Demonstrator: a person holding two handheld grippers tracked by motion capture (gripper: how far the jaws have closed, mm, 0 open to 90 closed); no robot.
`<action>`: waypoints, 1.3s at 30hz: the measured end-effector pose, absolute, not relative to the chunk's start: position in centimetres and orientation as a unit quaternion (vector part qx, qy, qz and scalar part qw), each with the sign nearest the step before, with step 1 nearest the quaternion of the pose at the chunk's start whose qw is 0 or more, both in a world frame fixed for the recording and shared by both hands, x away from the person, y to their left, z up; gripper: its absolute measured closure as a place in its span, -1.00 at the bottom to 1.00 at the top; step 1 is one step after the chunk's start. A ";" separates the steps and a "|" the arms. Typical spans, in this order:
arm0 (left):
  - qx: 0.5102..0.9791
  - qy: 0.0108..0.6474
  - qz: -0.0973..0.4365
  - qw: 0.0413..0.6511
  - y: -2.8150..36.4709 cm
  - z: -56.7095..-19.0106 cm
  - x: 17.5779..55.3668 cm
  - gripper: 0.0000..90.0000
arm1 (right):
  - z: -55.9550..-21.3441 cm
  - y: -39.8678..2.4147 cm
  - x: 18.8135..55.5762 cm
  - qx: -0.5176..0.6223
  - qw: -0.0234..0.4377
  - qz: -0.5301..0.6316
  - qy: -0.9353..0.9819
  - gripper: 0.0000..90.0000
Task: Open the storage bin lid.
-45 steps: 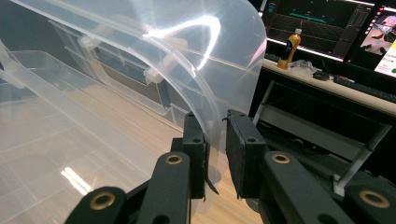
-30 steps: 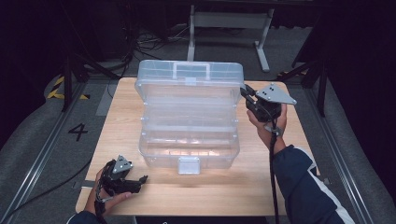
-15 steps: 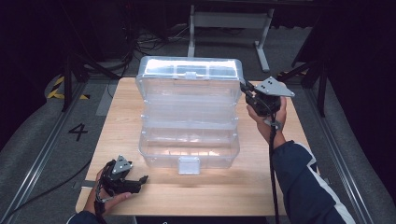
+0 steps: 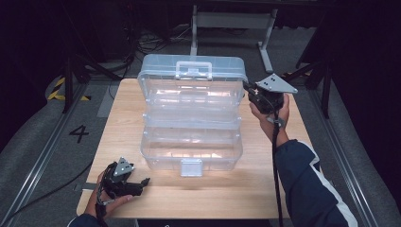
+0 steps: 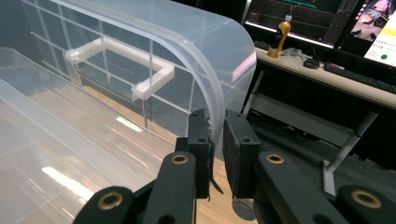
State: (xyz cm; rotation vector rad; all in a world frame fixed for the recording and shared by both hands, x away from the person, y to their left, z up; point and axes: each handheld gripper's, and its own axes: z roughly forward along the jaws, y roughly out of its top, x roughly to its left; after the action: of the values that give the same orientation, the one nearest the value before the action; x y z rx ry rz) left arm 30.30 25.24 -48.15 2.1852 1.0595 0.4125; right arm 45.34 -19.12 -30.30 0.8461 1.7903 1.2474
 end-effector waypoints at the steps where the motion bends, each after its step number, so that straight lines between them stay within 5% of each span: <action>1: 0.836 0.406 0.158 0.333 25.2 -48.2 30.3 -0.64 | -30.3 -19.2 45.5 0.334 0.389 0.491 0.704 0.83; 39: 0.836 0.407 0.160 0.330 25.2 -48.1 30.3 -0.64 | -29.7 -19.0 48.3 0.355 0.370 0.493 0.702 0.84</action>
State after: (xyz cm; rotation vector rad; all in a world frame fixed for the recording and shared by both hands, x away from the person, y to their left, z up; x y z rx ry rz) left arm 30.26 25.23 -48.13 2.1872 1.0643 0.4182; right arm 48.27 -19.01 -29.71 0.9116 1.8016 1.2655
